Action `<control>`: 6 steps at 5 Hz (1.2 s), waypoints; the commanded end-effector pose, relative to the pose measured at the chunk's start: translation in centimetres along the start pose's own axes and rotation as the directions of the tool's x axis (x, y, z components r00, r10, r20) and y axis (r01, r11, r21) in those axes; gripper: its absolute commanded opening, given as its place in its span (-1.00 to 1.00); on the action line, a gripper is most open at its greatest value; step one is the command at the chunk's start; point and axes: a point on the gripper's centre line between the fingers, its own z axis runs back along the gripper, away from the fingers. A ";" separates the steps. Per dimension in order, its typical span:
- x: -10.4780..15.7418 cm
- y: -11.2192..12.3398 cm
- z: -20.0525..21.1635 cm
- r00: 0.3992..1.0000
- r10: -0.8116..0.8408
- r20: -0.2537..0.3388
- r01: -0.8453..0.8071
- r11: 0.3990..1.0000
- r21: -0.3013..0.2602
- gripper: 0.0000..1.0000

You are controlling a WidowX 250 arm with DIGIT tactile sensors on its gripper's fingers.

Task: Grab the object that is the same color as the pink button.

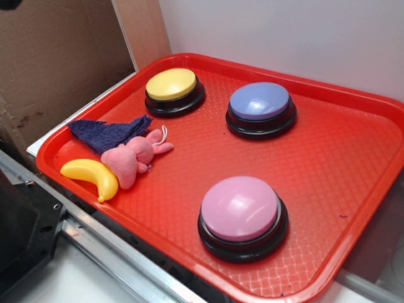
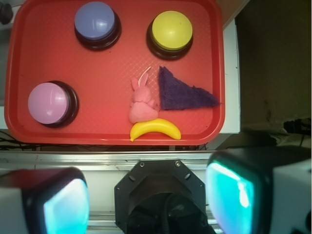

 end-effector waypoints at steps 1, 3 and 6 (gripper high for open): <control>0.0 0.0 0.0 1.000 0.000 0.000 0.000 1.000 0.000 1.00; 1.5 0.6 -4.8 0.994 -0.087 0.072 0.081 0.993 0.086 1.00; 4.3 1.2 -16.3 0.995 0.042 0.089 -0.046 0.998 0.043 1.00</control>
